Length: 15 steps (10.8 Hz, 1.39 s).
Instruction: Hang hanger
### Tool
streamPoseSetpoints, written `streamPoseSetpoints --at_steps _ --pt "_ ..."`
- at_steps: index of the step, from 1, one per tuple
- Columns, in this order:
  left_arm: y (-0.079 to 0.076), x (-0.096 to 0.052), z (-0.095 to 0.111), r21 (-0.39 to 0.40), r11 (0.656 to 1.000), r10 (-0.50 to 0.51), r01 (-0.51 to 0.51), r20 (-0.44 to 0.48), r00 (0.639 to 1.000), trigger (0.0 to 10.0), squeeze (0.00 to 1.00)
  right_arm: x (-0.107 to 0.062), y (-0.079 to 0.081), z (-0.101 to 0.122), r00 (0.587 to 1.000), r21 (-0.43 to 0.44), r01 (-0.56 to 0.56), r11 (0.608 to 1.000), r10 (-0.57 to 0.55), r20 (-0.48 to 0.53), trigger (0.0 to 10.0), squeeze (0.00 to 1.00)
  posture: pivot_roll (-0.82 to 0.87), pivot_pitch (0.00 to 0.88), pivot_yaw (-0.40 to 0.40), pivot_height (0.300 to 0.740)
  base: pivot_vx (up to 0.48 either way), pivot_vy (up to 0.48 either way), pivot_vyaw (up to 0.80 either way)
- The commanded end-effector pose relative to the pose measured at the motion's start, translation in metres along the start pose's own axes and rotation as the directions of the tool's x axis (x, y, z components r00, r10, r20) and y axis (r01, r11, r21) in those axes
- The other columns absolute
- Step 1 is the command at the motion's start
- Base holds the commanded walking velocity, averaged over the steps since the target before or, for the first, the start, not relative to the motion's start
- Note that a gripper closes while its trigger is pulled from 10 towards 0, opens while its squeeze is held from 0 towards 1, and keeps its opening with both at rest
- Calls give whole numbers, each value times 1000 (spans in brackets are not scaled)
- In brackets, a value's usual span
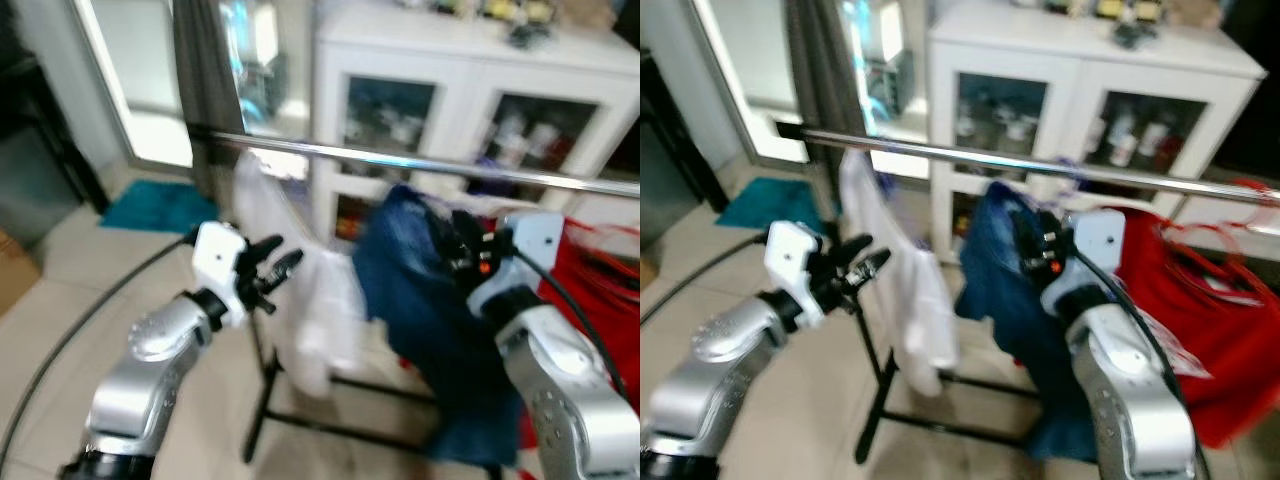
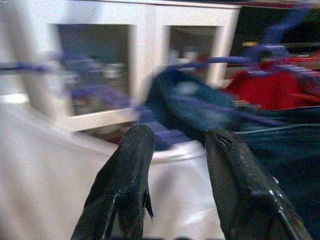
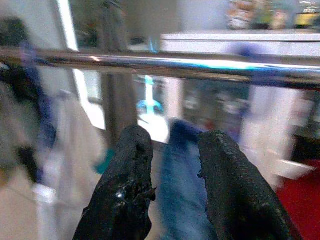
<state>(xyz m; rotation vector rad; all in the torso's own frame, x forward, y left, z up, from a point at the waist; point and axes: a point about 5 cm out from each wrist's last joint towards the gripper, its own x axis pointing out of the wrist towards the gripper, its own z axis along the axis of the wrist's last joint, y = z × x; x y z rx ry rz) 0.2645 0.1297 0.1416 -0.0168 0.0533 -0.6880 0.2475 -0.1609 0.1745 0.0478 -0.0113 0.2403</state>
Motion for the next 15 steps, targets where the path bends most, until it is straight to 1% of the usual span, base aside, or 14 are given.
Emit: streamPoseSetpoints --at_steps 1,3,4,5,7,10,12,13,14,15 --pt "4 -1 5 25 1000 3 -4 7 1000 10000 0 1 1 4 1000 -21 3 1000 -2 14 10000 0 -120 0 18 740 0 0 0" --pt "6 0 5 34 999 -13 13 -1 1000 10000 0 5 -2 4 1000 -29 19 999 -19 -2 10000 0 -122 0 18 740 0 0 0" --pt "9 -2 5 37 998 -47 47 -20 999 10000 0 9 -5 2 999 -33 38 999 -40 -35 10000 1000 -120 0 18 740 0 0 0" --pt "9 -3 3 34 997 -66 68 -39 997 10000 0 11 -6 2 998 -43 36 998 -39 -49 10000 1000 -118 0 17 740 0 0 0" --pt "8 -9 -4 24 988 -151 154 -103 983 10000 0 22 -2 -2 994 -63 26 998 -32 -104 10000 1000 -118 0 19 740 0 0 0" --pt "11 -10 -3 24 975 -216 220 -122 969 10000 0 39 -7 -4 982 -99 71 993 -87 -165 10000 1000 -114 0 21 740 0 0 0" --pt "10 -10 -2 28 969 -242 247 -122 963 10000 0 47 -10 -5 976 -126 47 991 -72 -204 10000 1000 -116 0 26 740 0 0 0" --pt "10 -9 -2 29 964 -258 263 -124 958 10000 0 54 -20 -5 964 -152 93 984 -127 -232 10000 0 -117 0 27 740 0 0 0" --pt "9 -9 -2 29 960 -271 277 -127 954 10000 0 57 -24 -5 959 -142 96 985 -130 -252 10000 0 -116 0 25 740 0 0 0" --pt "8 -9 -1 27 953 -296 301 -125 947 10000 0 61 -27 -4 959 -115 80 990 -107 -262 10000 0 -114 0 22 740 0 0 0"
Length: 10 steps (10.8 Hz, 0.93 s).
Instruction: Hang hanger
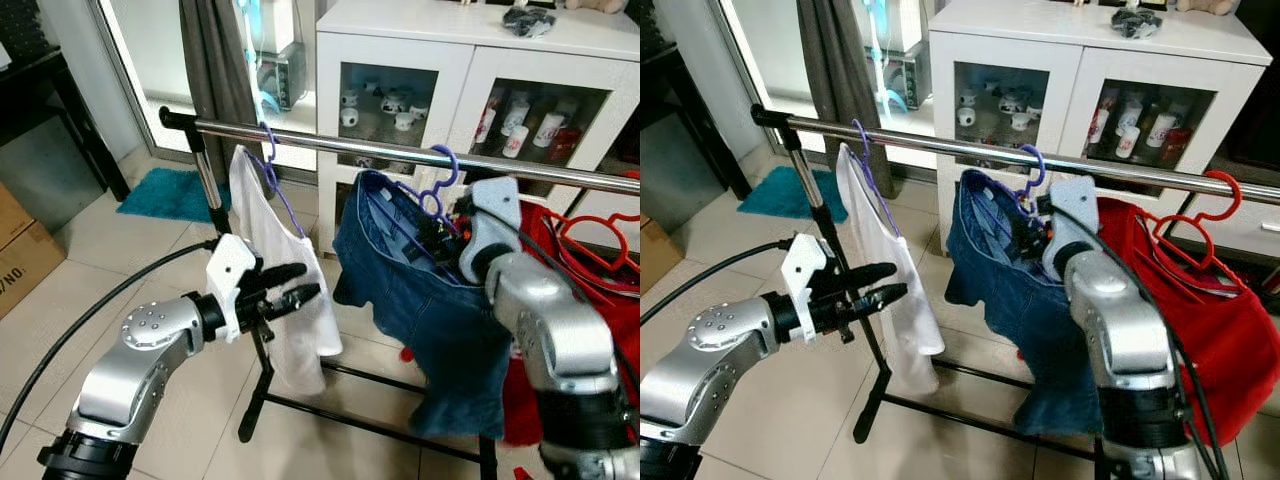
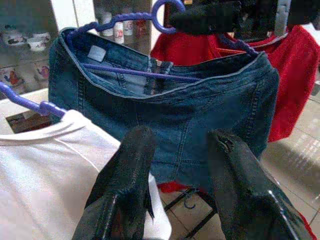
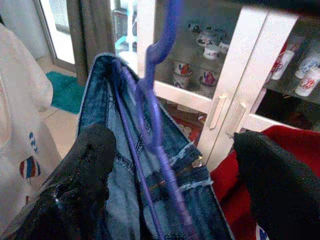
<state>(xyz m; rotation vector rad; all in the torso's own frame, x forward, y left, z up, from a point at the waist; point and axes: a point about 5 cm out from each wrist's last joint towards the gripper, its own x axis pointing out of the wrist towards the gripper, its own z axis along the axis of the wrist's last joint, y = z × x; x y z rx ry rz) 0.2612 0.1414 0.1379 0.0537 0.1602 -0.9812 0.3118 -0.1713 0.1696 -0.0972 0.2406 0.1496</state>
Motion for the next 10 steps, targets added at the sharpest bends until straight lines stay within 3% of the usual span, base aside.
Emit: streamPoseSetpoints --at_steps 1,2,3,4,5,6,10 --pt "1 1 3 12 1000 -20 20 2 1000 10000 0 3 -1 4 999 42 -42 998 42 2 10000 0 -113 0 22 740 0 0 0" --pt "1 1 3 17 999 -34 34 -3 999 10000 0 8 3 8 988 73 -155 985 154 19 10000 0 -114 0 24 740 0 0 0" --pt "2 2 3 18 999 -42 42 -5 999 10000 0 11 3 9 981 67 -194 979 194 12 10000 0 -116 0 26 740 0 0 0" --pt "2 3 4 23 999 -46 46 -6 999 10000 0 15 0 7 976 42 -215 976 216 -32 8039 0 -115 0 26 740 0 0 0" --pt "2 3 4 25 999 -48 48 -5 999 10000 0 20 -3 7 975 37 -216 976 217 -46 3765 0 -113 0 25 740 0 0 0" --pt "3 4 4 27 998 -51 51 -6 999 10000 0 25 -6 9 974 32 -218 976 219 -55 157 0 -111 0 23 740 0 0 0" --pt "2 4 3 28 998 -55 55 -6 998 10000 0 30 -12 12 968 43 -236 971 238 -76 0 0 -110 0 18 740 0 0 0"
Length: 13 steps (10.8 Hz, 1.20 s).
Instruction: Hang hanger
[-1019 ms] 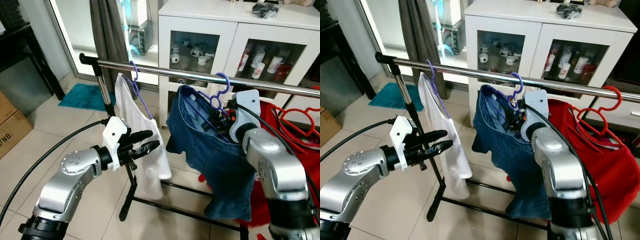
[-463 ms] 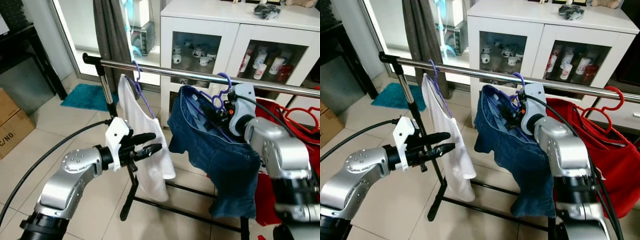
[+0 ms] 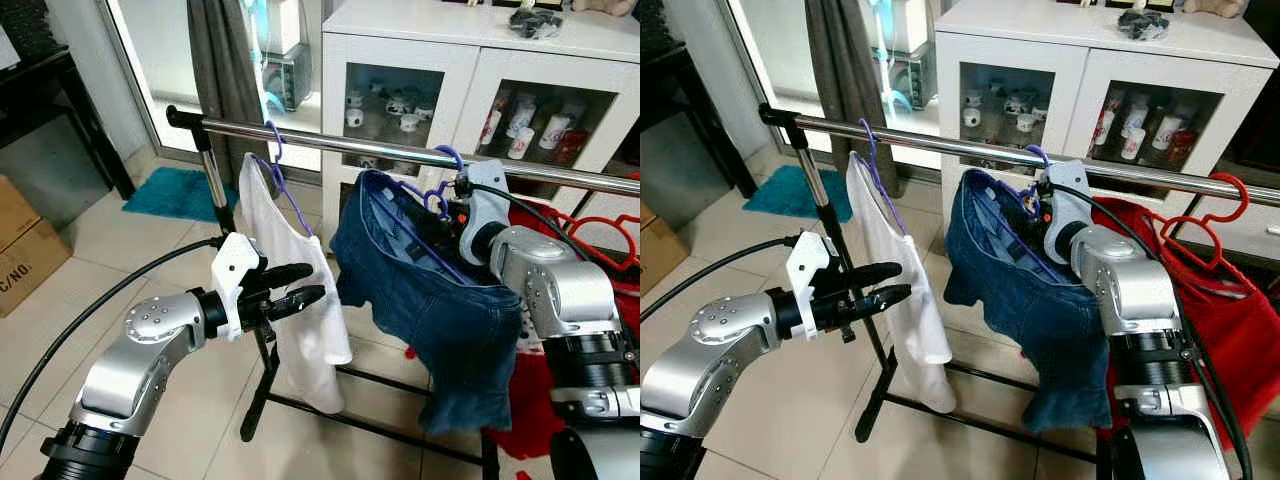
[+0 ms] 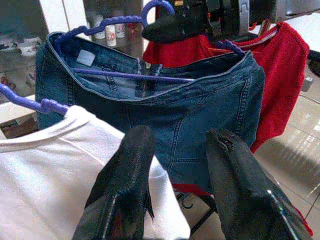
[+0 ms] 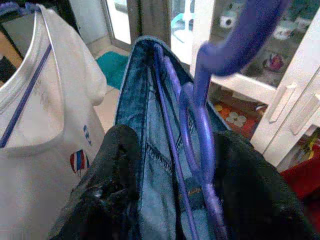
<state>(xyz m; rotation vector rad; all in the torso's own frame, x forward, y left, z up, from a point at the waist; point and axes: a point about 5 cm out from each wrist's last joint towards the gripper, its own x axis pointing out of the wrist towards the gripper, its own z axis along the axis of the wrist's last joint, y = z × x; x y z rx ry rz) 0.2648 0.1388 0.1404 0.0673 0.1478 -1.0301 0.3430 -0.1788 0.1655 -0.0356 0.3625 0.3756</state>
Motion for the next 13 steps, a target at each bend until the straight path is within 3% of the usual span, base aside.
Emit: streamPoseSetpoints --at_steps 1,9,13 --pt "0 -1 -1 7 1000 -10 10 -11 1000 10000 0 -1 -2 9 1000 0 -9 1000 9 21 0 0 -110 0 18 740 0 0 0" --pt "1 2 -1 10 1000 -19 19 -15 1000 10000 0 -1 4 8 999 14 -49 999 49 12 0 0 -112 0 23 740 0 0 0" --pt "3 3 -2 37 998 57 -57 -13 998 10000 0 -12 4 15 998 8 -32 999 31 63 0 0 -122 0 24 740 0 0 0"
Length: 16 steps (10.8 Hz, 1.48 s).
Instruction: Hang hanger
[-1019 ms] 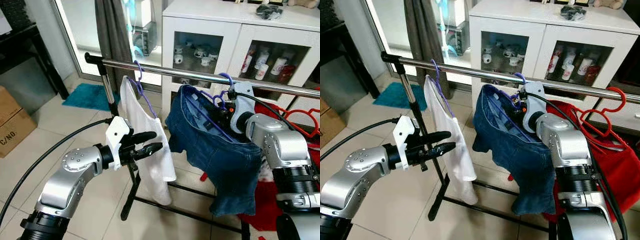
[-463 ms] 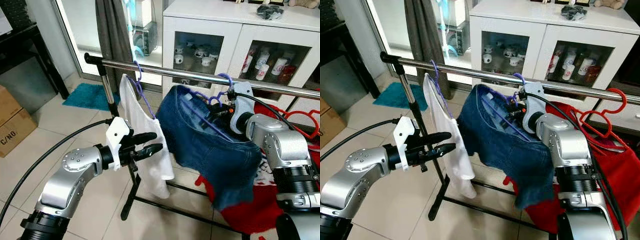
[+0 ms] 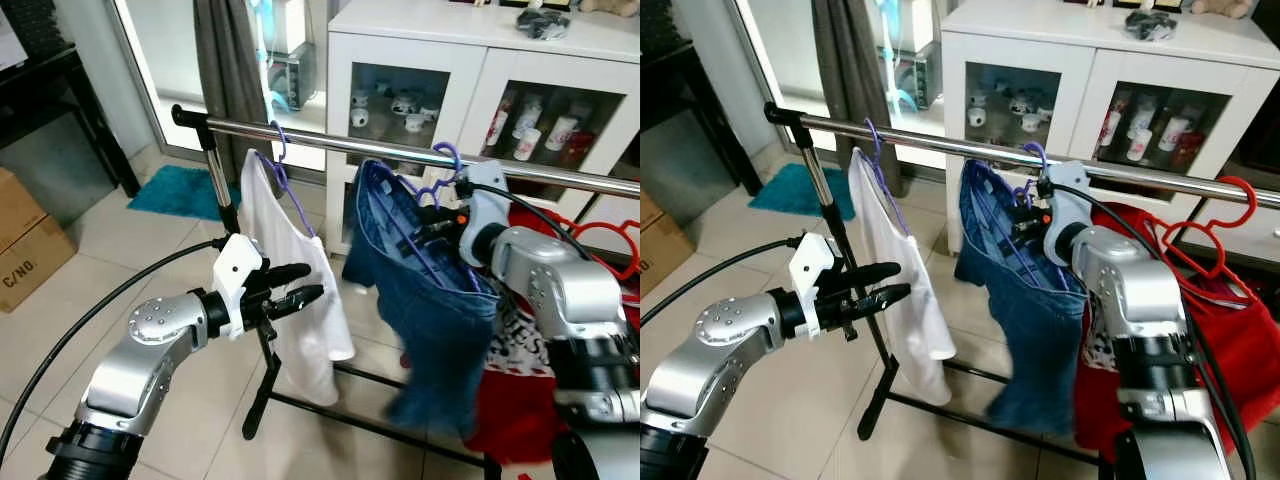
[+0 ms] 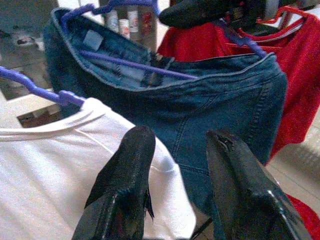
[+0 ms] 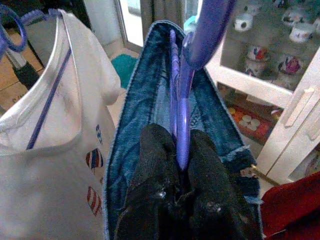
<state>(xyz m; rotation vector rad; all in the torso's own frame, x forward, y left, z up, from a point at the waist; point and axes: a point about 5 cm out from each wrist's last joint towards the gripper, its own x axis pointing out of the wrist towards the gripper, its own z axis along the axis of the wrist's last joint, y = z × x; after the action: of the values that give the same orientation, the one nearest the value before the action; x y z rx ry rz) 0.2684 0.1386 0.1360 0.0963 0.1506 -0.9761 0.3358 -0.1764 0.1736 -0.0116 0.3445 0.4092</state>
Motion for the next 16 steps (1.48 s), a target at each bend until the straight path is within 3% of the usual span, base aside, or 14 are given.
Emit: streamPoseSetpoints --at_steps 1,5,7,9,11,14,15,16 --pt "3 0 2 18 998 57 -57 -1 998 10000 0 -10 1 11 998 -16 2 1000 -1 58 0 0 -123 0 22 740 0 0 0" --pt "10 -1 0 19 964 264 -264 7 964 10000 0 -33 11 10 982 -15 58 998 -54 180 0 0 -132 0 29 740 0 0 0" --pt "11 -3 1 -27 938 347 -346 44 937 10000 0 -51 28 -1 960 31 100 994 -105 260 0 0 -143 0 35 740 0 0 0" --pt "8 -2 -5 -33 938 345 -344 22 938 10000 0 -60 43 -18 951 60 131 990 -142 274 0 0 -149 0 35 740 0 0 0" --pt "7 -2 -5 -40 937 347 -346 18 938 10000 0 -59 46 -40 961 57 171 984 -179 210 0 0 -143 0 29 740 0 0 0" --pt "6 -3 -6 -42 934 356 -355 13 934 10000 0 -57 46 -54 960 92 215 972 -228 165 0 0 -133 0 18 740 0 0 0" --pt "5 -3 -6 -43 934 356 -355 13 934 10000 0 -57 47 -56 960 98 213 972 -227 164 667 0 -133 0 18 740 0 0 0" --pt "4 -2 -6 -44 936 351 -351 12 936 10000 0 -57 49 -60 960 119 215 969 -232 155 0 0 -133 0 17 740 0 0 0"
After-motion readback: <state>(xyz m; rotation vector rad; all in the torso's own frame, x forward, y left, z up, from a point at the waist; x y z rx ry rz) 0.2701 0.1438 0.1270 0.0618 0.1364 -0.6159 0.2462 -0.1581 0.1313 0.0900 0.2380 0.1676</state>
